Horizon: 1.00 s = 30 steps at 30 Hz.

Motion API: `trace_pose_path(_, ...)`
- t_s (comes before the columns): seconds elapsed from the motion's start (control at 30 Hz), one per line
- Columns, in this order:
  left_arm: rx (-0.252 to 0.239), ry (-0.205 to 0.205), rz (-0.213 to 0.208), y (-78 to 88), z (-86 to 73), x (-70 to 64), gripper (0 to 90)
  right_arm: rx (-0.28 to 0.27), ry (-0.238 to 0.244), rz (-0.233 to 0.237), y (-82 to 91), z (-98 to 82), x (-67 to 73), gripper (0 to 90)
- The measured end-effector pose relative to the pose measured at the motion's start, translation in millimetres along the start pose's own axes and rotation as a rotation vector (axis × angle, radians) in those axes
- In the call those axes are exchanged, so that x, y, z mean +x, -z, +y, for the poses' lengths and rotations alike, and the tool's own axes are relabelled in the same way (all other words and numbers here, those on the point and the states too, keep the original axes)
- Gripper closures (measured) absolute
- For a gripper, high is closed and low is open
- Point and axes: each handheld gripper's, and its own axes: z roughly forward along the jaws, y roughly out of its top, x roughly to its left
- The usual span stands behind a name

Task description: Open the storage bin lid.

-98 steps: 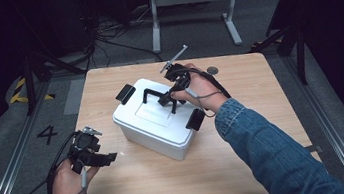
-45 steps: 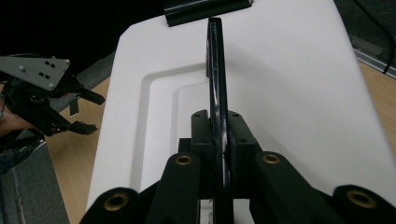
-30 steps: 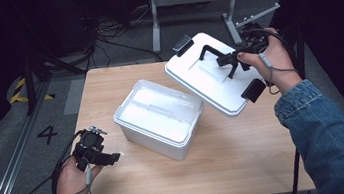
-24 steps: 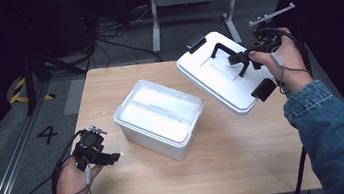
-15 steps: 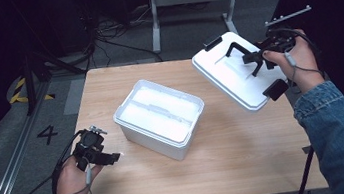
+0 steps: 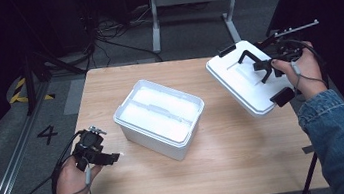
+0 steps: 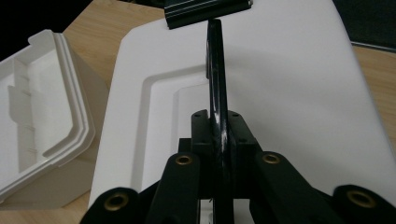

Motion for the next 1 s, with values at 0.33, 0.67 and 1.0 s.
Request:
trace_pose_path(0.33,0.005,-0.005,-0.003,-1.2,-0.1,0.6,29.7,0.028,-0.022,-0.007,-24.6,-27.0,-12.2,85.0)
trace_pose_path(0.67,0.008,0.001,-0.006,-2.0,-0.6,1.6,29.6,0.049,-0.055,-0.001,-47.6,-46.0,-22.4,85.0)
trace_pose_path(1.0,0.012,0.004,-0.005,-2.8,-0.9,2.5,29.5,0.063,-0.069,0.000,-70.5,-63.7,-27.7,85.0)
